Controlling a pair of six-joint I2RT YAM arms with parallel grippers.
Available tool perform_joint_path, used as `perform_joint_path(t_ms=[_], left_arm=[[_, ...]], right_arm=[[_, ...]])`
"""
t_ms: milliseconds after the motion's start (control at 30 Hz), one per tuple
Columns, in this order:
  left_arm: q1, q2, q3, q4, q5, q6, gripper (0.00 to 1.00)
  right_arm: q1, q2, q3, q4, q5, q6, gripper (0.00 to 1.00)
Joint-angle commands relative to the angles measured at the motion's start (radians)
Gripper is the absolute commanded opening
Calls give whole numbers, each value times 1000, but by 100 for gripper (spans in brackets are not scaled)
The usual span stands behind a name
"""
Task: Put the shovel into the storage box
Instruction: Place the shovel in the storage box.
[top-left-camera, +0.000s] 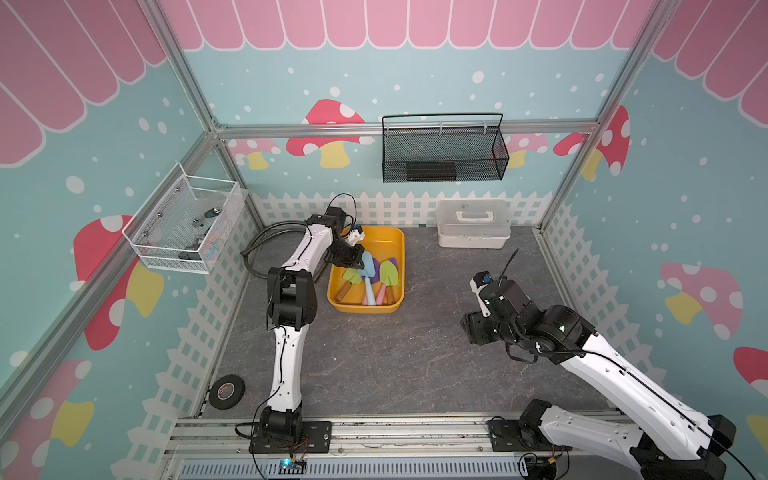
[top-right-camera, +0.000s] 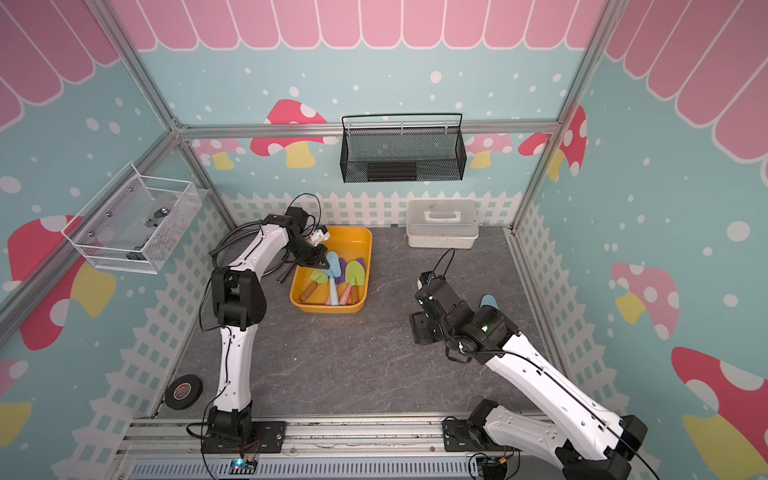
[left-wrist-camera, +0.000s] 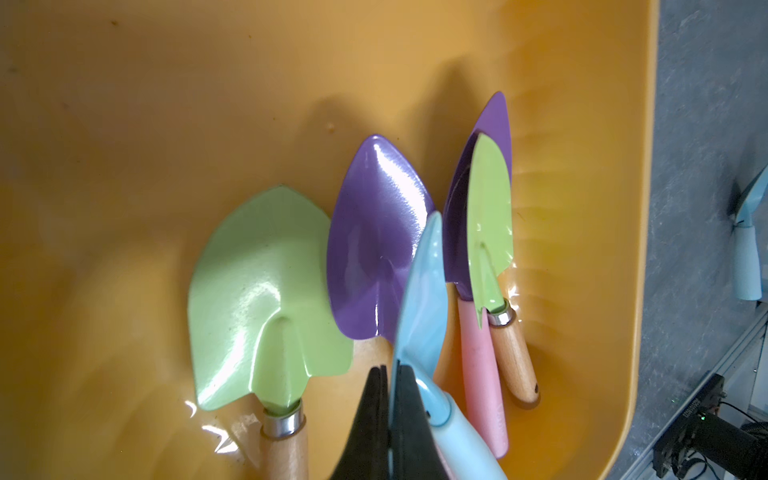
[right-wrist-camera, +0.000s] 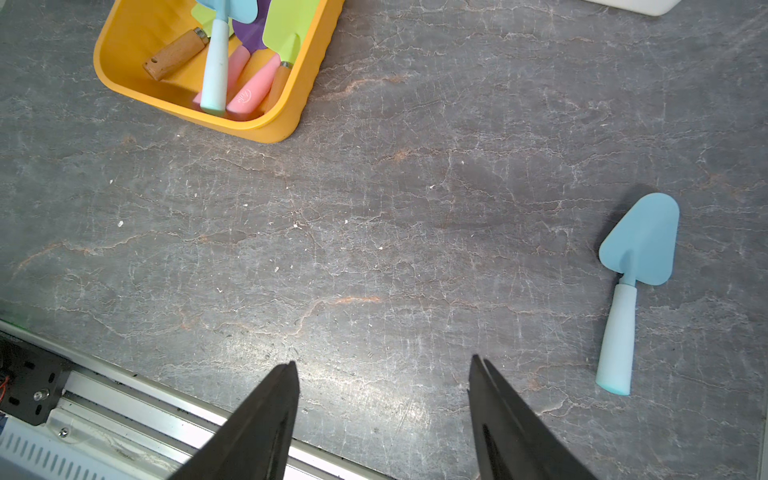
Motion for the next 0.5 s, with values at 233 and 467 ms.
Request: perform_joint_path(t_ms=[233, 467], left_arm=[[-32, 64, 48, -25, 16, 5, 0], [-47, 94, 69, -39, -4, -3, 11]], right_arm=[[4, -34, -21, -15, 12, 16, 68], [4, -43, -29, -16, 12, 21, 68]])
